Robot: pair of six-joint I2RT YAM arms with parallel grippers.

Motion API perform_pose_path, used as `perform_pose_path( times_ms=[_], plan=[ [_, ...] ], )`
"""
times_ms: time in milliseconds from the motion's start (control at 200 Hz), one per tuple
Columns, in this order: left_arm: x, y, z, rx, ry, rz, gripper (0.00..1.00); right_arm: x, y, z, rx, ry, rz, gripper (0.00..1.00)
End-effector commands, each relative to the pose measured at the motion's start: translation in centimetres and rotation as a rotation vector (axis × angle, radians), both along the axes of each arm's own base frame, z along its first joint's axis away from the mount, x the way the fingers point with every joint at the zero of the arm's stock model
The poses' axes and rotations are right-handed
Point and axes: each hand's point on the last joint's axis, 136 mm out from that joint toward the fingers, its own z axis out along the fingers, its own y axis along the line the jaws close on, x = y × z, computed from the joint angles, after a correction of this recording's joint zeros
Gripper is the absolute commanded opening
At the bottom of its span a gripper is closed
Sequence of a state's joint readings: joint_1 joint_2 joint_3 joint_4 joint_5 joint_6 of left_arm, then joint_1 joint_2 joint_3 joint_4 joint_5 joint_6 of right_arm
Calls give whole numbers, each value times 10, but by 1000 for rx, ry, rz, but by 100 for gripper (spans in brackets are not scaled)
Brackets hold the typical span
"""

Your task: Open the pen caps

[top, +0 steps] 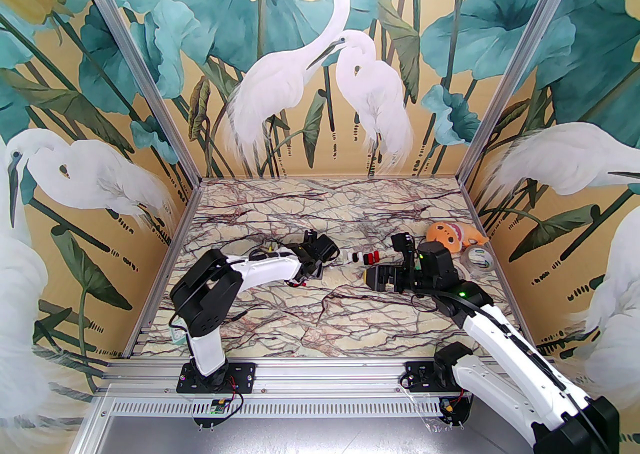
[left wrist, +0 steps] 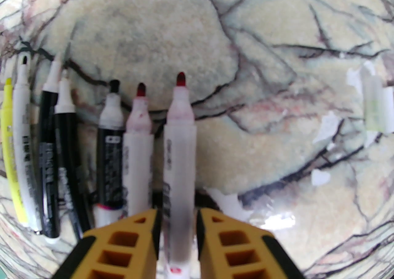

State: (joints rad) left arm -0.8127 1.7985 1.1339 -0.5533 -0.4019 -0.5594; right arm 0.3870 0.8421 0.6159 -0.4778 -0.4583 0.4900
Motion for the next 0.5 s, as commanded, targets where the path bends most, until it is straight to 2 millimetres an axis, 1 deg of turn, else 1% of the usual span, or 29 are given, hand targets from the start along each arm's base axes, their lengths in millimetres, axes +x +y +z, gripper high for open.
perform_pose_path(
  times_ms=[0,70,180,220,295,320,370,405,420,455,495],
  plan=[
    [-7,-9,33,-116,-22,-16,37,2,-12,-3,-41,14,-83,99],
    [-12,-14,46,-180,-33,-32,42,4,-22,-5,-67,12,-138,99],
    [-19,-24,70,-309,-62,-95,51,7,-37,-11,-121,25,-224,100],
    [-23,-29,79,-358,-71,-128,60,9,-44,-14,-144,29,-264,100],
    [-33,-35,90,-438,-78,-185,81,13,-55,-17,-179,36,-327,99],
    [-37,-38,95,-471,-83,-212,88,13,-58,-18,-188,40,-341,95],
    [-45,-43,103,-529,-90,-258,99,15,-61,-21,-203,54,-361,87],
    [-51,-47,111,-573,-101,-289,99,16,-64,-22,-217,63,-377,83],
    [-53,-49,113,-593,-101,-306,100,17,-66,-22,-223,66,-385,78],
    [-61,-54,122,-650,-109,-352,100,18,-71,-24,-242,76,-410,72],
    [-68,-59,130,-708,-123,-394,100,20,-76,-27,-260,92,-439,68]
  ],
)
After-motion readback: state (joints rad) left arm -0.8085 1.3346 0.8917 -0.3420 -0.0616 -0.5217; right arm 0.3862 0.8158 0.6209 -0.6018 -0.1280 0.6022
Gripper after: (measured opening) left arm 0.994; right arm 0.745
